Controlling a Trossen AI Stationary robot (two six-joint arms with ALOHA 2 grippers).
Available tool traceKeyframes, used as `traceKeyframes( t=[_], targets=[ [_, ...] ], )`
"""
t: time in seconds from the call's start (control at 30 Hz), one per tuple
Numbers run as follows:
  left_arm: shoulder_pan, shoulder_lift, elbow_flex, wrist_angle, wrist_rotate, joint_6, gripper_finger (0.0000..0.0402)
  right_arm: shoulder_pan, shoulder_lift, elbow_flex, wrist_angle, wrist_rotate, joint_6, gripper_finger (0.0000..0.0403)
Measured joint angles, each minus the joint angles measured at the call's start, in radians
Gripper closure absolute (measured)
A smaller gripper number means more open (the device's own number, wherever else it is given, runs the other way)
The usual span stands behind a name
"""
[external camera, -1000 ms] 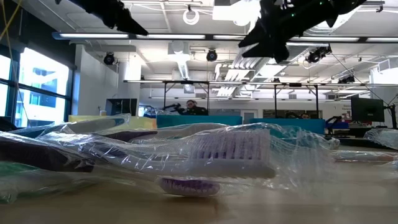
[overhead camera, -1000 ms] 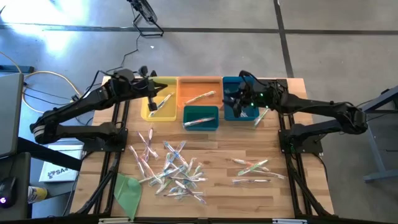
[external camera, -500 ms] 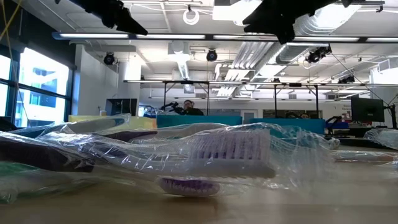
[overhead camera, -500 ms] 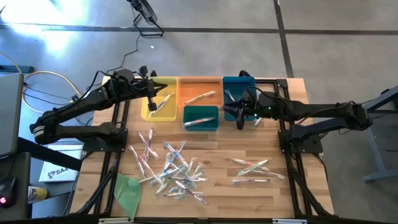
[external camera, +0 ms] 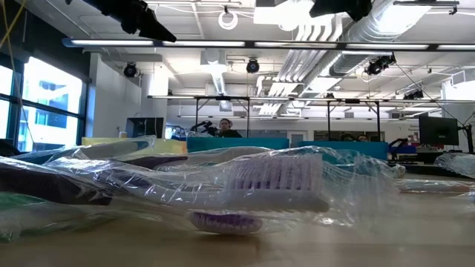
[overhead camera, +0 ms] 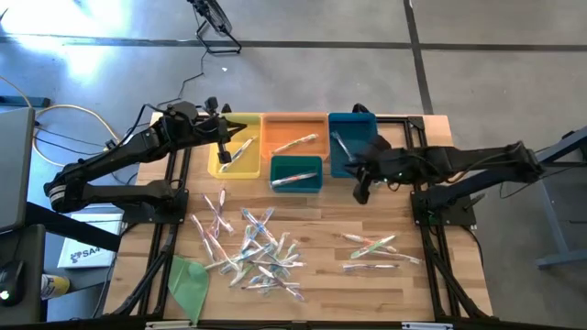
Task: Pick & Place Toothbrushes
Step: Put the orange toothbrush into the dark green bin
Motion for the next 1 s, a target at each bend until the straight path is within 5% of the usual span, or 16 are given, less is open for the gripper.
traceKeyframes(
  t=[0.47,0.77,1.0],
  targets=[
    [0.0,0.0,0.0,-0.003,0.0,0.024,0.0401,0.061,0.162,0.005,-0.305,-0.295,0.196,0.0399],
    [0.0,0.0,0.0,-0.003,0.0,0.024,0.0401,0.132,0.296,0.005,-0.327,-0.295,0.218,0.0389],
    [0.0,0.0,0.0,-0.003,0.0,0.028,0.0401,0.157,0.395,0.004,-0.35,-0.3,0.224,0.0341]
  ],
)
